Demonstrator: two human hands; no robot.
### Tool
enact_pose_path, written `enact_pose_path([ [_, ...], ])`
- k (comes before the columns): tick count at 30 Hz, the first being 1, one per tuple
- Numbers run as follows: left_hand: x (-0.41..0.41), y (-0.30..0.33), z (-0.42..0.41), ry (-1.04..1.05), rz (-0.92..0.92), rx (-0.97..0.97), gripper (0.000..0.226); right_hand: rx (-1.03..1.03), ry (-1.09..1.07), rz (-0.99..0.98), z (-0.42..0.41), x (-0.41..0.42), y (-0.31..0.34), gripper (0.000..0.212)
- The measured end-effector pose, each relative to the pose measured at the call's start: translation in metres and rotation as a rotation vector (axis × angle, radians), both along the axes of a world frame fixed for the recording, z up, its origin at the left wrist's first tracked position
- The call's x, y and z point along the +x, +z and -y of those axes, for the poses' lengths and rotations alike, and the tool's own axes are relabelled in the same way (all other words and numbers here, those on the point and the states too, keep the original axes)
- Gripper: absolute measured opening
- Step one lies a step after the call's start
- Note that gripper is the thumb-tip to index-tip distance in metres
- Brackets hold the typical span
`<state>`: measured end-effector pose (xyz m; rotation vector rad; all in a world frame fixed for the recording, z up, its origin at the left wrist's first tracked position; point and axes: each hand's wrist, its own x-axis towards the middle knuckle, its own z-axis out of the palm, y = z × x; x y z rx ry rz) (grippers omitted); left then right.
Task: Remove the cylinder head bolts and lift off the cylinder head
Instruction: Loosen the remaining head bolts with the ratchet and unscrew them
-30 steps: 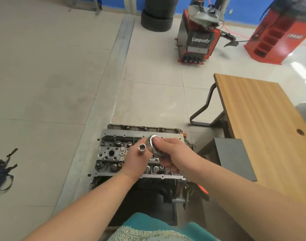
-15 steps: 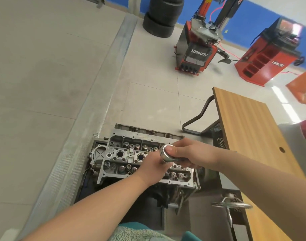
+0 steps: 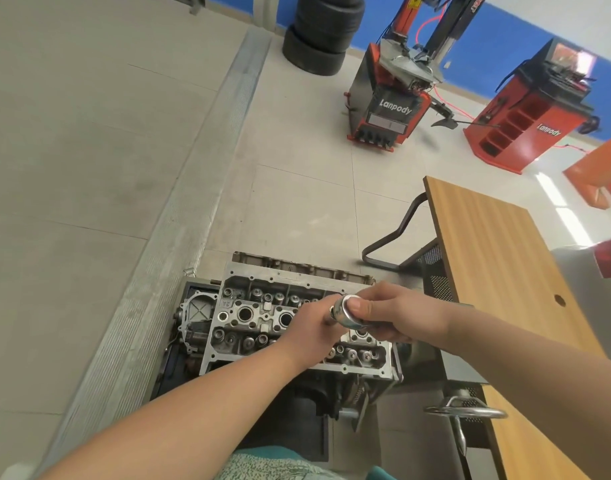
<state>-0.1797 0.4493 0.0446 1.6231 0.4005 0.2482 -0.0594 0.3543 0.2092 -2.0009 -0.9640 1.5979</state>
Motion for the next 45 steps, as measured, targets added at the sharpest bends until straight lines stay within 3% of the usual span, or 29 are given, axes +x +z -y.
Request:
enact_pose_path([
  [4, -0.001, 0.005, 0.000, 0.004, 0.027, -0.054, 0.026, 0.008, -0.014, 0.051, -0.005, -0.002, -0.004, 0.068],
  [11, 0.001, -0.004, 0.001, 0.020, 0.024, -0.053, 0.032, -0.120, -0.062, 0.143, -0.004, -0.010, -0.004, 0.067],
  [15, 0.005, -0.007, 0.002, 0.015, -0.013, -0.077, 0.015, -0.134, -0.134, 0.138, -0.003, -0.018, -0.003, 0.063],
  [18, 0.006, -0.009, 0.001, -0.004, -0.011, -0.052, 0.018, -0.118, -0.213, 0.144, 0.001, -0.027, -0.006, 0.064],
  [26, 0.008, -0.006, 0.002, 0.020, -0.075, -0.068, 0.039, -0.001, -0.588, 0.014, 0.017, -0.064, -0.022, 0.066],
  [31, 0.007, -0.013, 0.002, 0.041, -0.079, 0.015, 0.018, 0.004, -0.772, -0.151, 0.017, -0.077, -0.024, 0.058],
  [39, 0.006, -0.004, 0.001, 0.006, -0.032, 0.056, 0.041, -0.033, -0.511, 0.045, 0.014, -0.054, -0.016, 0.057],
  [45, 0.007, -0.003, -0.001, -0.019, -0.027, 0.035, 0.025, -0.093, -0.064, 0.209, -0.002, -0.014, -0.001, 0.054],
])
